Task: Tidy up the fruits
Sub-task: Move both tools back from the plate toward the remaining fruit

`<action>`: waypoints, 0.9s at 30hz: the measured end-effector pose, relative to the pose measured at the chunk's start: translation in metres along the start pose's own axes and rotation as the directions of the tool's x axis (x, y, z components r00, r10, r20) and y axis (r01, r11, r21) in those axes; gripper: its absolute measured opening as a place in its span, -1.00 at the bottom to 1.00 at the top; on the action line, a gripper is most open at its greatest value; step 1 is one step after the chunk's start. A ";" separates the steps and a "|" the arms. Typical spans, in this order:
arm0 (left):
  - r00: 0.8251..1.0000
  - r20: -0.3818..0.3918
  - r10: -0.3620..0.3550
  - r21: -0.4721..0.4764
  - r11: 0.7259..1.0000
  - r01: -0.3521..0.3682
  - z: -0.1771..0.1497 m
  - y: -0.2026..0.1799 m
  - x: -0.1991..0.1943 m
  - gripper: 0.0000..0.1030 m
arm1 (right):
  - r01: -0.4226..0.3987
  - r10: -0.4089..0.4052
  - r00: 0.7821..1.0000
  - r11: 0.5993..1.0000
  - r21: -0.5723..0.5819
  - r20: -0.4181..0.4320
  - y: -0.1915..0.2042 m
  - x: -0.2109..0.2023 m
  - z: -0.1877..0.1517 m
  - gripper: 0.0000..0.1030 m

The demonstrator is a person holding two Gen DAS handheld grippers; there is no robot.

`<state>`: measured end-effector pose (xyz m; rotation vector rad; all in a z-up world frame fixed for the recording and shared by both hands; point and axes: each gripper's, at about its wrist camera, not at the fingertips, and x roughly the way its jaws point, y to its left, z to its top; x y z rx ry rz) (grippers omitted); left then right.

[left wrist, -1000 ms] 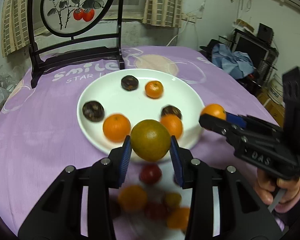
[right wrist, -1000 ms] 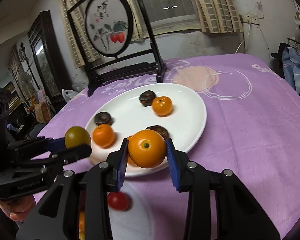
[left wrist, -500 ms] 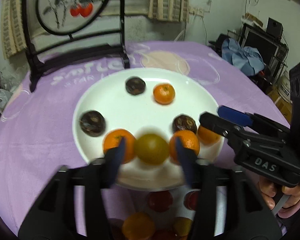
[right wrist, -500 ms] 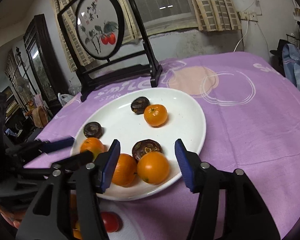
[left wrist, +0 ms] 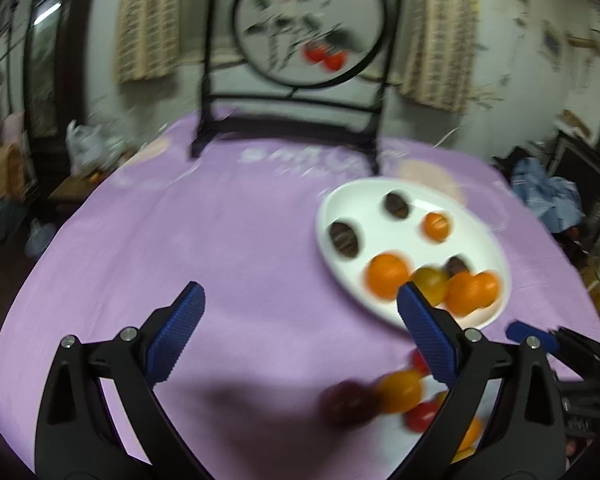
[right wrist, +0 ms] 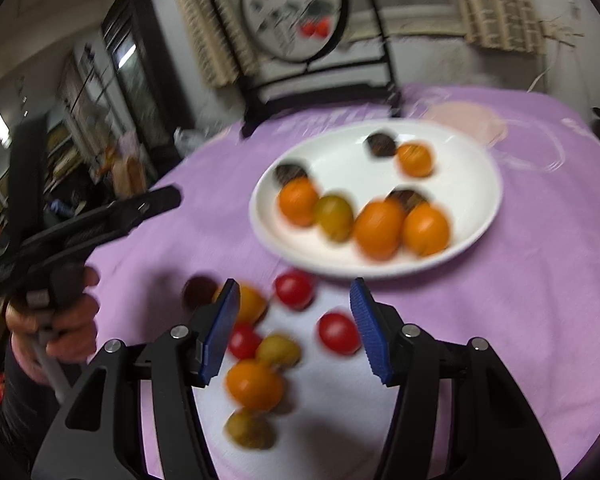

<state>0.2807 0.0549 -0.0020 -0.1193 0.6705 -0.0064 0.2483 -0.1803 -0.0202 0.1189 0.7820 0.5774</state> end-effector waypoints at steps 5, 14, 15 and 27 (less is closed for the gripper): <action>0.999 -0.001 0.049 -0.009 0.999 -0.049 -0.009 0.011 -0.009 0.91 | -0.020 0.019 0.998 0.999 -0.035 -0.054 0.020 -0.001 -0.016 0.13; 0.998 -0.005 0.061 0.028 0.998 -0.061 -0.014 0.004 -0.009 0.91 | -0.042 0.039 0.984 0.999 -0.014 -0.172 0.023 0.014 -0.031 0.13; 0.998 -0.004 0.060 0.029 0.998 -0.060 -0.014 0.004 -0.009 0.91 | -0.037 0.033 0.984 0.999 -0.021 -0.173 0.025 0.013 -0.032 0.13; 0.998 -0.005 0.067 0.039 0.997 -0.067 -0.015 0.003 -0.009 0.91 | -0.001 -0.007 0.979 0.999 -0.040 -0.202 0.023 0.021 -0.037 -0.08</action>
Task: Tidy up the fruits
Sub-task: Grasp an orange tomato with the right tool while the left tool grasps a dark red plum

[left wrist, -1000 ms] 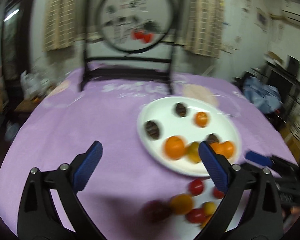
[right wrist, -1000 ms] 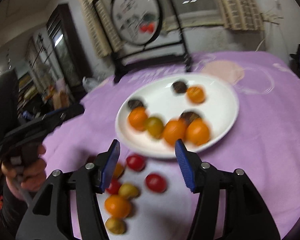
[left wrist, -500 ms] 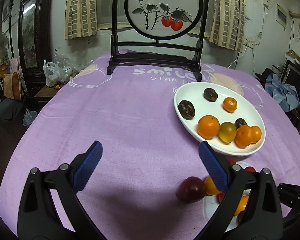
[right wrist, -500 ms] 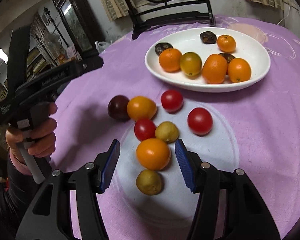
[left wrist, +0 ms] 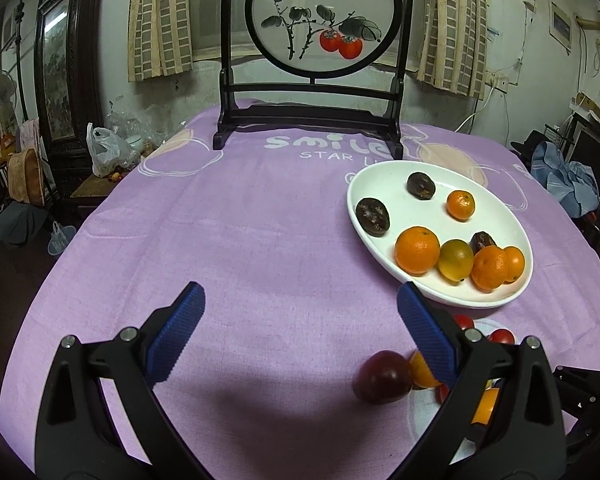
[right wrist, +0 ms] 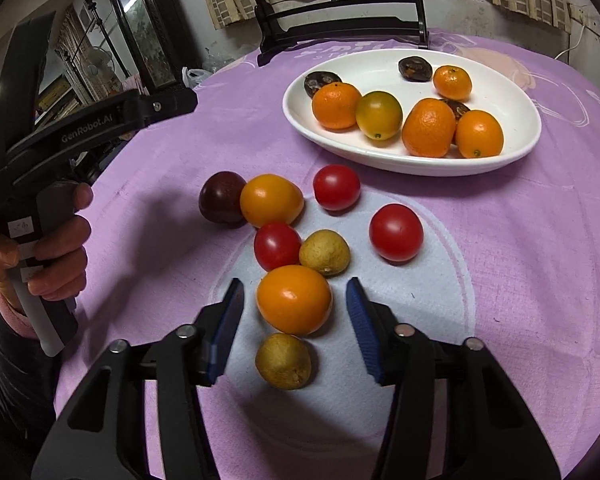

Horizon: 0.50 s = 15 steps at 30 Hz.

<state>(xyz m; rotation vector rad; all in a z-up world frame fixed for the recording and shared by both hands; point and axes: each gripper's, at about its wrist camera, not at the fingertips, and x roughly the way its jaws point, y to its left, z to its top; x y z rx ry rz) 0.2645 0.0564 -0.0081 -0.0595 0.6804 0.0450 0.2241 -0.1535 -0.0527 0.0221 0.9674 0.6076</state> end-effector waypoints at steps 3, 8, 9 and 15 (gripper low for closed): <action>1.000 0.000 0.004 0.007 1.000 -0.004 0.000 0.000 0.000 0.91 | 0.006 -0.006 1.000 1.000 -0.007 -0.001 0.000 0.001 -0.001 -0.24; 1.000 -0.002 -0.017 0.031 0.999 0.017 0.001 0.005 -0.003 0.91 | -0.050 0.049 0.998 0.998 0.032 0.037 -0.007 -0.010 0.002 -0.25; 0.999 -0.012 -0.041 0.050 0.998 0.042 0.000 0.005 -0.003 0.91 | -0.072 0.068 0.995 0.996 0.054 0.066 -0.011 -0.015 0.003 -0.25; 0.976 -0.091 -0.198 0.296 0.930 0.217 -0.023 -0.017 -0.003 0.75 | -0.096 0.068 0.979 0.986 0.138 0.193 -0.031 -0.039 0.010 -0.25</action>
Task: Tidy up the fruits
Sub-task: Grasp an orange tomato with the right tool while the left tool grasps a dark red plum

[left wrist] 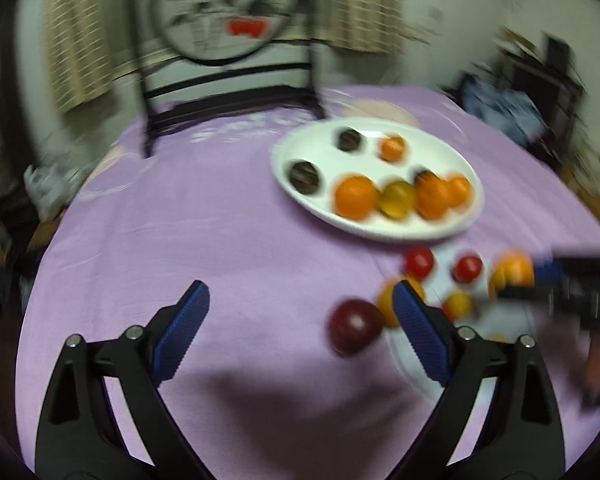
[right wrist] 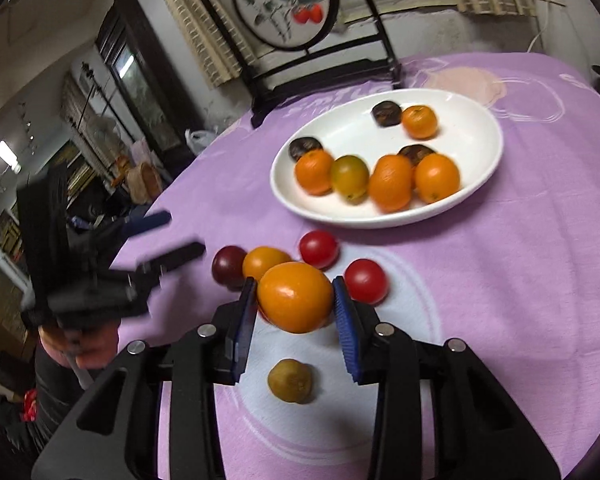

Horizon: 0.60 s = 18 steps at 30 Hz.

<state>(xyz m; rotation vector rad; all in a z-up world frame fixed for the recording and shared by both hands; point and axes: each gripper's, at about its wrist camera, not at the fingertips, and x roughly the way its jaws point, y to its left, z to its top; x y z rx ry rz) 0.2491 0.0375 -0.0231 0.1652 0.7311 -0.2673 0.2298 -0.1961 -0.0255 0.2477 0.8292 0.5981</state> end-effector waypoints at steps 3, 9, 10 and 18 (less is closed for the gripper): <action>0.999 -0.021 -0.026 0.081 0.996 0.027 -0.007 -0.016 0.005 0.56 | 0.006 -0.006 1.000 1.000 0.017 0.003 -0.003 0.000 0.001 -0.25; 0.995 -0.099 -0.030 0.115 0.992 0.042 -0.014 -0.023 0.026 0.20 | 0.005 -0.004 1.000 1.000 0.020 -0.006 -0.003 0.000 0.000 -0.26; 0.994 -0.104 -0.034 0.110 0.993 0.046 -0.015 -0.022 0.028 0.17 | 0.006 -0.006 1.000 1.000 0.018 -0.002 -0.002 0.000 0.000 -0.26; 0.994 -0.084 -0.065 0.138 0.987 0.077 -0.017 -0.030 0.031 -0.02 | 0.013 -0.013 1.000 1.000 0.008 0.005 -0.001 -0.001 0.000 -0.25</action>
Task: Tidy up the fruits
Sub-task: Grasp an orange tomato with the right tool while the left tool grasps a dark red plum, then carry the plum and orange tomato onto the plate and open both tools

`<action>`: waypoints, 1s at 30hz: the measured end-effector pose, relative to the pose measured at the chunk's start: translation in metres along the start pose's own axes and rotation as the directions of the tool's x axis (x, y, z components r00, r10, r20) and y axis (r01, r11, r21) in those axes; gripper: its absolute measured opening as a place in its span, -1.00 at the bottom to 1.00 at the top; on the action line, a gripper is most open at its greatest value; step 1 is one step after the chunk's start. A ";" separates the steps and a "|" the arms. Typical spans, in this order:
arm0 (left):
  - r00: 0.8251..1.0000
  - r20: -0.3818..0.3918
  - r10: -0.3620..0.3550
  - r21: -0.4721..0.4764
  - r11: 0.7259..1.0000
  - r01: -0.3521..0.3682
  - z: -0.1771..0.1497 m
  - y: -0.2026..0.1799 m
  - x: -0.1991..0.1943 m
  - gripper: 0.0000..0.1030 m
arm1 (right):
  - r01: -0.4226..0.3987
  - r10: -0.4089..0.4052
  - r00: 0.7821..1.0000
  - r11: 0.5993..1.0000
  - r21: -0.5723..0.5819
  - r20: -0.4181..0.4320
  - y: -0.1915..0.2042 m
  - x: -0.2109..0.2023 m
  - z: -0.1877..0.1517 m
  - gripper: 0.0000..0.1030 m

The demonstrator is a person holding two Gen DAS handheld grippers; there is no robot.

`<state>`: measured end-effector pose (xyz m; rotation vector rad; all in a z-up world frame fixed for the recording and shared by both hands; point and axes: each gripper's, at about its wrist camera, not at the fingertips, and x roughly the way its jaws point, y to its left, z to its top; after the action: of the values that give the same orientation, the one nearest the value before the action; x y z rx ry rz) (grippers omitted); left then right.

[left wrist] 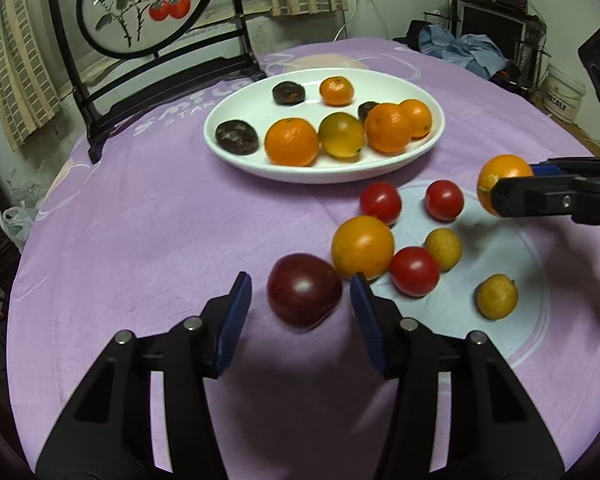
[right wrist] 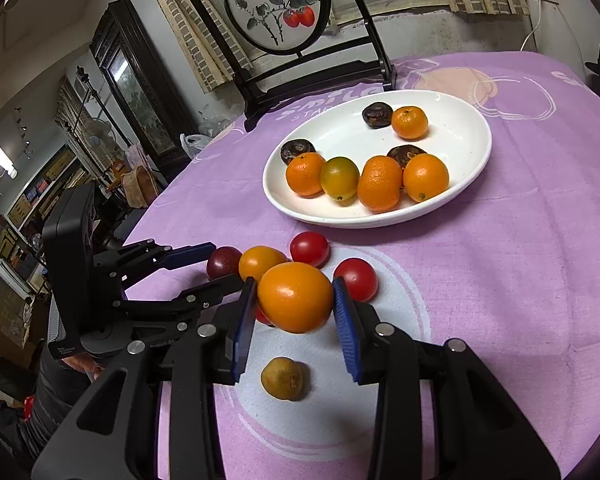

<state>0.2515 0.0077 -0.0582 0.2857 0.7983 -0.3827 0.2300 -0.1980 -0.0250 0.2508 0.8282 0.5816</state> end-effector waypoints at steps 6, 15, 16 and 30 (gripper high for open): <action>1.000 0.001 0.009 0.011 1.000 -0.009 0.000 -0.002 0.003 -0.20 | 0.011 -0.011 1.000 1.000 -0.003 0.007 0.000 -0.002 0.000 -0.26; 1.000 -0.026 0.012 0.002 1.000 -0.012 -0.001 0.000 0.006 -0.21 | 0.019 -0.019 1.000 1.000 -0.004 -0.002 -0.001 0.001 0.000 -0.26; 0.999 -0.030 0.011 0.001 1.000 -0.011 -0.002 0.000 0.007 -0.21 | 0.020 -0.020 1.000 1.000 -0.005 -0.002 -0.001 0.001 0.000 -0.26; 0.998 0.050 -0.037 -0.063 0.997 0.040 0.012 -0.003 -0.020 -0.22 | 0.001 0.002 0.998 0.999 -0.051 0.062 0.005 -0.005 0.003 -0.26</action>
<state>0.2451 0.0046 -0.0362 0.2008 0.7672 -0.3983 0.2279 -0.1964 -0.0175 0.2209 0.7526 0.5920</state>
